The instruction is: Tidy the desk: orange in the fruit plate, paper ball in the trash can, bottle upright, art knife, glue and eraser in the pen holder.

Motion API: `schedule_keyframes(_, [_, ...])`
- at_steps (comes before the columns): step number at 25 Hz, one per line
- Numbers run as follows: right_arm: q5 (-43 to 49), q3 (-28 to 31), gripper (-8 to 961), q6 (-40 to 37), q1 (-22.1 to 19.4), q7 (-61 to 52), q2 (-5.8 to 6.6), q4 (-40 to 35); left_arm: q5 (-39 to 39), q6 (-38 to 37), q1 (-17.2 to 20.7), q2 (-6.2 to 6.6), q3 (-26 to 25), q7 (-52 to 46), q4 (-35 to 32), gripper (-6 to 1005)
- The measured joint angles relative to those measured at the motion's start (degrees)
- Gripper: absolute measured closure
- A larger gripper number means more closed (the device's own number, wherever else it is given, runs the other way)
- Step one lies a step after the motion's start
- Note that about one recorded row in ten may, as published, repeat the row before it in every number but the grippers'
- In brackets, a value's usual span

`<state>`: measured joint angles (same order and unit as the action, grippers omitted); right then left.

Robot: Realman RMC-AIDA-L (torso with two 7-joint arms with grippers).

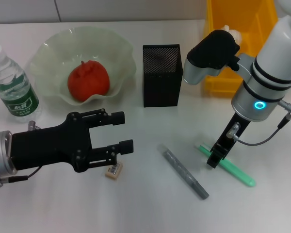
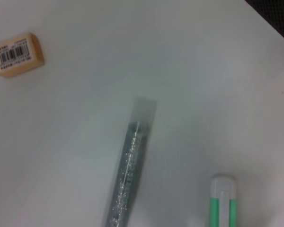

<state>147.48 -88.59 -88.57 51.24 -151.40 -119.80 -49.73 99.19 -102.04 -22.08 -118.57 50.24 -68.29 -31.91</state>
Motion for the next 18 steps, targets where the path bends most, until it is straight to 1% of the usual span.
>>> schedule_keyframes(10, [0.00,0.00,576,0.44,0.00,0.00,0.01,0.16,-0.06,0.00,0.06,0.00,-0.15,0.00,0.00,301])
schedule_keyframes(15, [0.00,-0.12,680,0.66,-0.02,0.00,0.01,0.17,-0.06,0.00,0.04,0.00,-0.15,0.00,0.00,301])
schedule_keyframes(18, [0.01,-0.70,690,0.68,-0.04,0.00,0.01,0.17,-0.06,0.00,0.03,0.00,-0.15,0.00,0.00,301])
